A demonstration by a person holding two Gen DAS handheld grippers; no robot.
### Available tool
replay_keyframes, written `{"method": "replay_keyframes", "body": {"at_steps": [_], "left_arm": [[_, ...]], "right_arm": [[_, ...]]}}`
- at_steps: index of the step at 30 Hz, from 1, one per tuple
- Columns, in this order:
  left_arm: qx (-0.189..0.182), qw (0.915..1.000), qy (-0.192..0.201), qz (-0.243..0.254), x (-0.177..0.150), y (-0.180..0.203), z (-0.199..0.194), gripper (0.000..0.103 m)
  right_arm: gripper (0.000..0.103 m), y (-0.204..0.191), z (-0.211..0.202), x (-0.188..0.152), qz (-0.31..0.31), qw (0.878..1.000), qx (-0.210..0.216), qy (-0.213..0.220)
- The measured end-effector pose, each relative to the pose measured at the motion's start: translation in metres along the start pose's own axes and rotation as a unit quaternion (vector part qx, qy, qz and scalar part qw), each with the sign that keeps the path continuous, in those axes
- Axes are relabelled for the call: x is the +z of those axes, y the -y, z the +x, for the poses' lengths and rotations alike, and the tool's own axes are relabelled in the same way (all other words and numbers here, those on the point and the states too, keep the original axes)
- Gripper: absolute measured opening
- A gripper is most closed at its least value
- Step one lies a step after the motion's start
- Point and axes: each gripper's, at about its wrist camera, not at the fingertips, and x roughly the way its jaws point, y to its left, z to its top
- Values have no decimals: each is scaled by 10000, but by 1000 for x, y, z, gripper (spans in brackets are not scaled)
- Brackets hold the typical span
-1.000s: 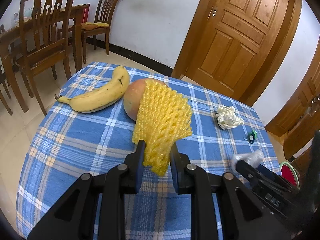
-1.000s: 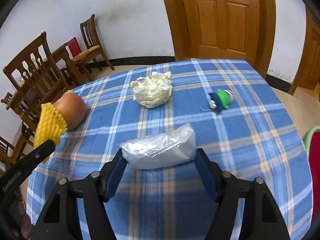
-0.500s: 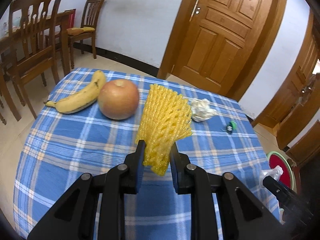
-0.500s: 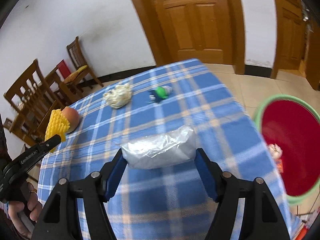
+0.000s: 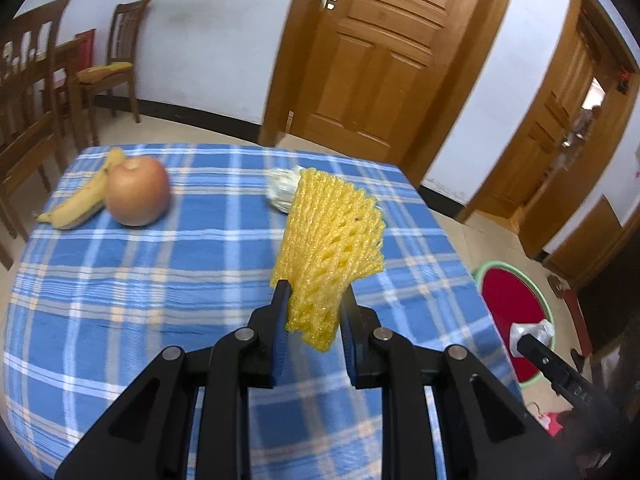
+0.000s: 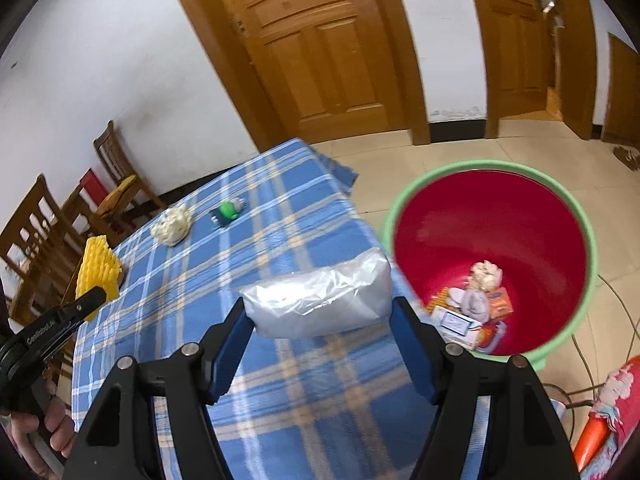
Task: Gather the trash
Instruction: 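Carry both items over the red bucket and open both tools to drop them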
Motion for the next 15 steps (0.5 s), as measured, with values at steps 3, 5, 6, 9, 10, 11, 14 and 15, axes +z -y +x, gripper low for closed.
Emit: {"method": "replay_keyframes", "body": {"at_steps": [3, 5, 6, 9, 10, 11, 14, 15], "left_arm": [[-165, 9997, -120, 107, -2, 17, 4, 23], [-238, 9994, -168, 199, -2, 28, 6, 23], [-264, 9992, -184, 241, -3, 33, 7, 23], [-409, 9981, -278, 374, -5, 52, 12, 23], [-445, 9977, -301, 403, -4, 55, 13, 23], [-483, 9973, -331, 449, -5, 61, 14, 23], [-555, 9959, -408, 589, -6, 76, 19, 23], [-580, 9954, -432, 625, -7, 80, 20, 23]], "right_arm": [[72, 17, -6, 0, 162, 9998, -101, 62], [72, 29, -9, 0, 298, 9994, -157, 108], [72, 34, -11, 0, 361, 9991, -179, 123], [72, 51, -15, -1, 536, 9981, -249, 162], [72, 57, -16, -1, 597, 9977, -280, 172], [72, 62, -16, -1, 645, 9973, -303, 181], [73, 76, -17, -1, 783, 9960, -384, 212], [73, 78, -17, -2, 814, 9956, -406, 216]]}}
